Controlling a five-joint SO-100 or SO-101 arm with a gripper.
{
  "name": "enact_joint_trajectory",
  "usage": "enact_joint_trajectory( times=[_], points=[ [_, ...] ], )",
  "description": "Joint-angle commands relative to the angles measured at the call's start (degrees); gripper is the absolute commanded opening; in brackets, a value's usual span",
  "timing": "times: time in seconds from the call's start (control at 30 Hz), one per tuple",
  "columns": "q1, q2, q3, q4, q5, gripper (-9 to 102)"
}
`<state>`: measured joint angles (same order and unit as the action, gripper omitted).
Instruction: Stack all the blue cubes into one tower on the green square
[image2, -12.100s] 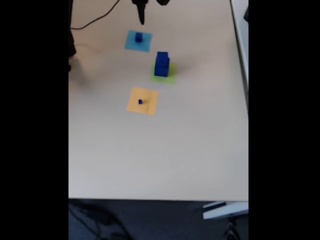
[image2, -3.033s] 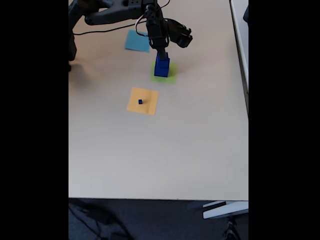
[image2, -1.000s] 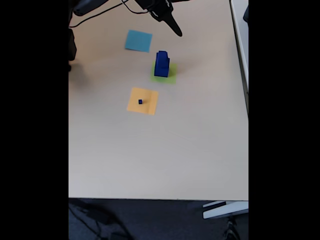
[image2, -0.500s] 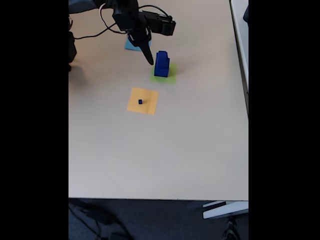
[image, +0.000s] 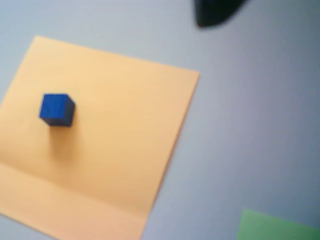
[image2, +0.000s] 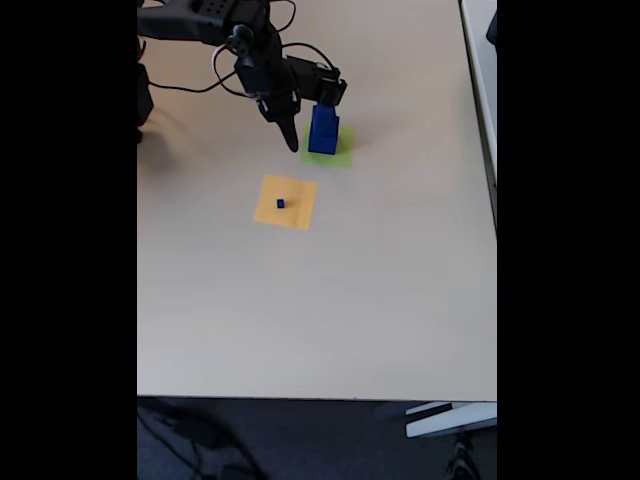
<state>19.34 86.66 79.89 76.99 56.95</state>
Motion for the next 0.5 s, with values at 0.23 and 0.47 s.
enact_joint_trajectory(
  times=[0.23,0.47],
  points=[
    [2.64,6.24,6.24,-3.16,-0.97,18],
    [1.32,10.99,15.29,-9.05,0.97,17]
  ],
)
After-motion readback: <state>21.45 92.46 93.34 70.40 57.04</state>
